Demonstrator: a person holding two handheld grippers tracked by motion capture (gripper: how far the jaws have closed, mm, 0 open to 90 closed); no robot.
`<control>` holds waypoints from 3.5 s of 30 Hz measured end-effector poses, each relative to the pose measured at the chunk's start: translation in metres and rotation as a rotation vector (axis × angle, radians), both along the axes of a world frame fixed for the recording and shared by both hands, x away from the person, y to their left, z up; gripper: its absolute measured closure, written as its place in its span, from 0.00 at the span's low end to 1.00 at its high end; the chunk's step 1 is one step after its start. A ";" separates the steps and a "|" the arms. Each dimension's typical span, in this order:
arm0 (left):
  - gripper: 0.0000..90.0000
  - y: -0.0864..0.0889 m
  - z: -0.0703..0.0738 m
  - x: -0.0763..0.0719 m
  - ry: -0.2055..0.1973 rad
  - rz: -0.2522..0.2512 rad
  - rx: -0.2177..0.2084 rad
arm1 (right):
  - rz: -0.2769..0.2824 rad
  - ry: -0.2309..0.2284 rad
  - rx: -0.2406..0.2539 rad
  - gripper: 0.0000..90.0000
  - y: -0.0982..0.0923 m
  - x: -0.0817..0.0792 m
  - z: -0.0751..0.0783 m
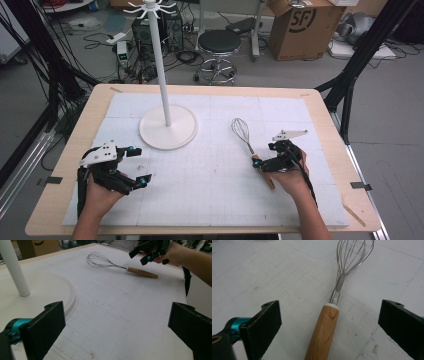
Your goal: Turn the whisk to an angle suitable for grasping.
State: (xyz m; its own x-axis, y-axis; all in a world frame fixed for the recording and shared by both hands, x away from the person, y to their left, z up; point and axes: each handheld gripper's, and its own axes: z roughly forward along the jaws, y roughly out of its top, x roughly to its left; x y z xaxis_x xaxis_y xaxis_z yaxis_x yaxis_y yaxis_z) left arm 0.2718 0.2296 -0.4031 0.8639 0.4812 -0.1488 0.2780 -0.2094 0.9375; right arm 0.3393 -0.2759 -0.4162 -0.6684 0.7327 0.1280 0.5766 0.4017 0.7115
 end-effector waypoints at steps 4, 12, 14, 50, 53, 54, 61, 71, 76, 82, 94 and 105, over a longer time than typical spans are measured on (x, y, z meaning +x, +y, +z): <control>0.02 0.000 -0.001 0.000 0.005 0.000 0.004 | -0.003 0.031 -0.063 0.10 0.007 0.006 -0.009; 0.02 -0.001 -0.004 0.001 0.017 -0.001 0.005 | 0.011 0.089 -0.114 0.44 0.010 0.007 -0.018; 0.02 -0.001 -0.004 0.001 0.016 -0.002 0.001 | 0.022 0.086 -0.116 0.48 0.010 0.006 -0.020; 0.02 -0.017 0.001 0.008 -0.001 -0.037 0.005 | 0.096 0.025 -0.195 0.76 0.014 -0.016 -0.018; 0.02 -0.017 0.001 0.008 -0.004 -0.036 0.003 | 0.129 0.027 -0.189 0.76 0.015 -0.017 -0.017; 0.02 -0.016 0.001 0.008 -0.004 -0.035 0.001 | 0.157 0.027 -0.175 0.76 0.015 -0.018 -0.018; 0.02 -0.016 0.003 0.009 -0.009 -0.030 -0.001 | 0.311 0.016 -0.170 0.76 0.032 -0.029 -0.018; 0.02 -0.019 0.004 0.010 -0.009 -0.033 0.000 | 0.407 -0.008 -0.198 0.76 0.061 -0.043 -0.017; 0.02 -0.020 0.004 0.009 -0.009 -0.038 0.013 | 0.475 -0.023 -0.202 0.76 0.085 -0.047 -0.017; 0.02 -0.014 0.004 0.004 -0.009 -0.029 0.010 | 0.525 -0.042 -0.204 0.76 0.108 -0.052 -0.017; 0.02 -0.014 0.005 0.006 -0.012 -0.032 0.006 | 0.523 -0.019 -0.178 0.57 0.115 -0.058 -0.017; 0.02 -0.019 0.008 0.009 -0.019 -0.038 0.000 | 0.538 -0.010 -0.172 0.74 0.082 -0.068 -0.018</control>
